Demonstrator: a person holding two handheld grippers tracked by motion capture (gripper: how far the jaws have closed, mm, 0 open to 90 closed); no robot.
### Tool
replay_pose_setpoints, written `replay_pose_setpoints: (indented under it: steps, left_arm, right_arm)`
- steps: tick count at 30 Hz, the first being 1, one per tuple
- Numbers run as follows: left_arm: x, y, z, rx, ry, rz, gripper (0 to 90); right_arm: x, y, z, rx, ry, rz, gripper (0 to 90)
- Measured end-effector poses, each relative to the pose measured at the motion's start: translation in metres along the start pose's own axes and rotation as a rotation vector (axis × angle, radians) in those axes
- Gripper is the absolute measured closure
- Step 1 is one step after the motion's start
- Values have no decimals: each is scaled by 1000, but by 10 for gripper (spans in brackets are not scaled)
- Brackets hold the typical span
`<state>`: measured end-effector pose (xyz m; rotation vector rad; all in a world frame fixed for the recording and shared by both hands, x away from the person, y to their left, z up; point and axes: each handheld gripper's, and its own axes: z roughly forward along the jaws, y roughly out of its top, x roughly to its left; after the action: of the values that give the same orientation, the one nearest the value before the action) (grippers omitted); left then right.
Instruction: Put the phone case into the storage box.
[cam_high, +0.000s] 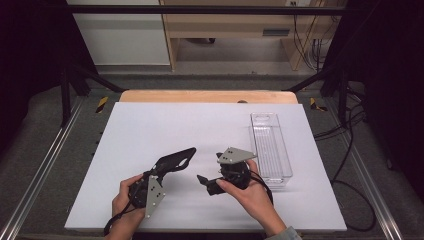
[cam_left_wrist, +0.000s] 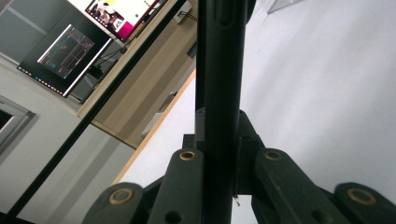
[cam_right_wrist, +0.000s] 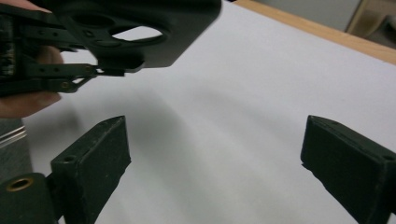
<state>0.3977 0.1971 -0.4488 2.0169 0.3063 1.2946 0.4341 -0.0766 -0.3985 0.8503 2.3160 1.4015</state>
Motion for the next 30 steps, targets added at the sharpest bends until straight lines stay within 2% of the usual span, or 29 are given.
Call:
replay_pose_setpoints:
  steps: [3, 7, 12, 15, 18, 24, 30]
  left_arm:
    - [1, 0, 0, -6, -5, -22, 848]
    - [1, 0, 0, -13, -15, -44, 848]
    - [2, 0, 0, -20, -26, -78, 848]
    - [3, -1, 0, -31, -36, -114, 848]
    - [4, -2, 0, -36, -45, -138, 848]
    - [7, -5, 0, -48, -60, -192, 848]
    - [11, -7, -1, -73, -76, -273, 848]
  right_arm:
    - [0, -9, 1, -46, -4, 23, 103]
    - [1, -13, 2, -69, -6, 33, 103]
    - [4, -18, 8, -78, -25, 16, 100]
    - [7, -20, 11, -75, -35, 3, 100]
    - [8, -22, 14, -103, -54, -11, 100]
    - [6, -27, 18, -127, -75, -18, 111]
    - [1, -32, 21, -144, -109, -56, 148]
